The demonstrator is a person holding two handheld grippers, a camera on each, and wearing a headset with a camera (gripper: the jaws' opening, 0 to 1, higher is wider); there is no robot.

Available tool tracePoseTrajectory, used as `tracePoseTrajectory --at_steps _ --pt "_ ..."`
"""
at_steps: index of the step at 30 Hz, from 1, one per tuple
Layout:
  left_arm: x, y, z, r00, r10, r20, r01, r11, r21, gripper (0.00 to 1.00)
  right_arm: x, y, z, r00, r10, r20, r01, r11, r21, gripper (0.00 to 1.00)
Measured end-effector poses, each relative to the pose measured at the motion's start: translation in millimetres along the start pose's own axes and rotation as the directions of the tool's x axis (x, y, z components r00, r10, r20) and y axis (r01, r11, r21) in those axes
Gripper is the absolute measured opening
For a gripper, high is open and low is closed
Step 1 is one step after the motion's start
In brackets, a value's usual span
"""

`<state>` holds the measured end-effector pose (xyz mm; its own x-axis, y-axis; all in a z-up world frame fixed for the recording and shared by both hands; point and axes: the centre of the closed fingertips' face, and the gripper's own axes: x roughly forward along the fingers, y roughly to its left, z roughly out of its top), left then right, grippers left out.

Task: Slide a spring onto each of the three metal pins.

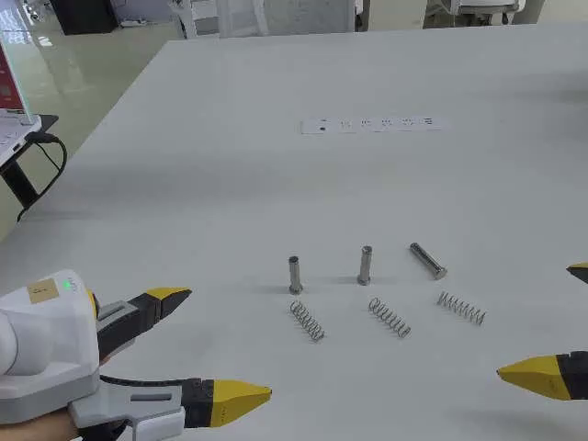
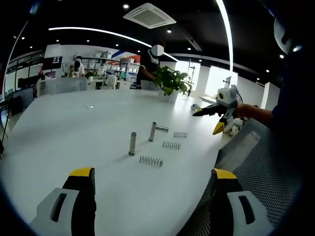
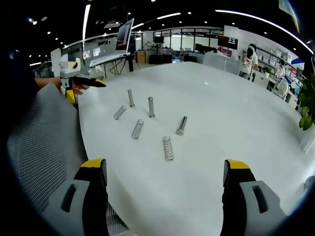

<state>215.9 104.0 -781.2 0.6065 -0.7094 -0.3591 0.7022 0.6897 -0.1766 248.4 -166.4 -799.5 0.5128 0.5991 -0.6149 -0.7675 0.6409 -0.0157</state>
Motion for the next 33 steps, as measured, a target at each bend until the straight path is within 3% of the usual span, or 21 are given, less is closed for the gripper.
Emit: tracePoseTrajectory --at_steps 33 --pt "1.2 -2.6 -5.9 0.9992 -0.018 -0.035 0.019 1.000 0.015 0.92 -1.8 3.0 -7.9 1.0000 0.000 -0.007 0.001 1.000 0.022 0.98"
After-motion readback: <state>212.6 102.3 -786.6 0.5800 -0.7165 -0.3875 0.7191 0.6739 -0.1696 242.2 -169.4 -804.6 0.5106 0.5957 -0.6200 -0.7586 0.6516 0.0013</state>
